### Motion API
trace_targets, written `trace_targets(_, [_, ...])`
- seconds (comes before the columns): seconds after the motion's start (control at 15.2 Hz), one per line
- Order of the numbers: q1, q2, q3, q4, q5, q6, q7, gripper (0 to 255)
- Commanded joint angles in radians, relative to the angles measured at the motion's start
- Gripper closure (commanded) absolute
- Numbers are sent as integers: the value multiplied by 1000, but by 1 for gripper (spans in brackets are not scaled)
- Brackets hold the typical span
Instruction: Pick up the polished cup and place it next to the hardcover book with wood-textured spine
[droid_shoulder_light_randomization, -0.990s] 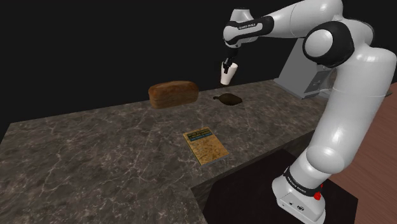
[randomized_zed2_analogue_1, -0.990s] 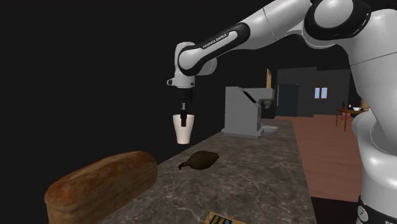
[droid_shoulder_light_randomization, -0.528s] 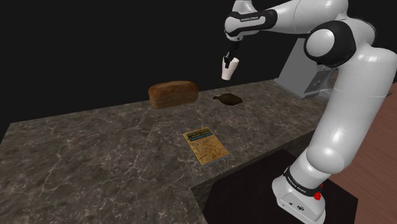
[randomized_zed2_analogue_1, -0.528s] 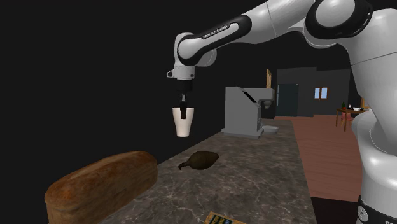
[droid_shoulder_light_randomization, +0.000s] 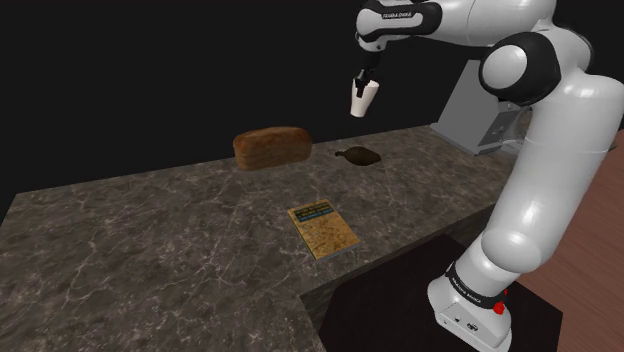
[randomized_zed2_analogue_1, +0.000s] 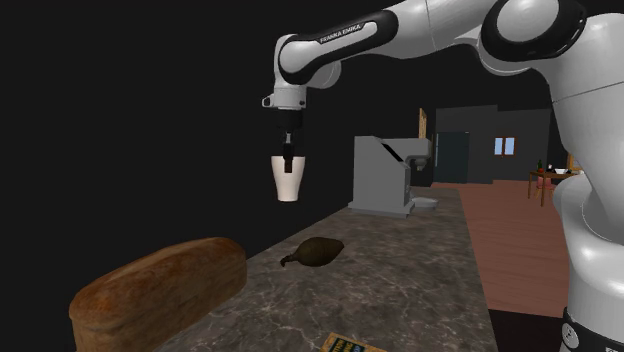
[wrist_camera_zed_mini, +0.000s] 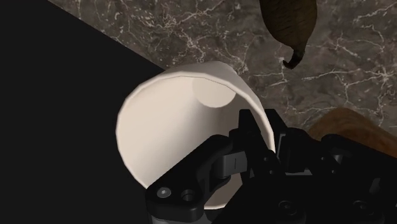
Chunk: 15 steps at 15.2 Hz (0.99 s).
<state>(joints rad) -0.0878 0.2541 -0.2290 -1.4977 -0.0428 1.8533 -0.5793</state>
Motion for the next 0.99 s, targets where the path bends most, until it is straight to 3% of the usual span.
trace_targets(0.0, [-1, 3, 0, 36, 1, -33, -3, 255])
trace_targets(0.26, [-4, 10, -1, 98, 4, -88, -8, 255])
trace_targets(0.92, [133, -242, 82, -221, -77, -39, 219, 255])
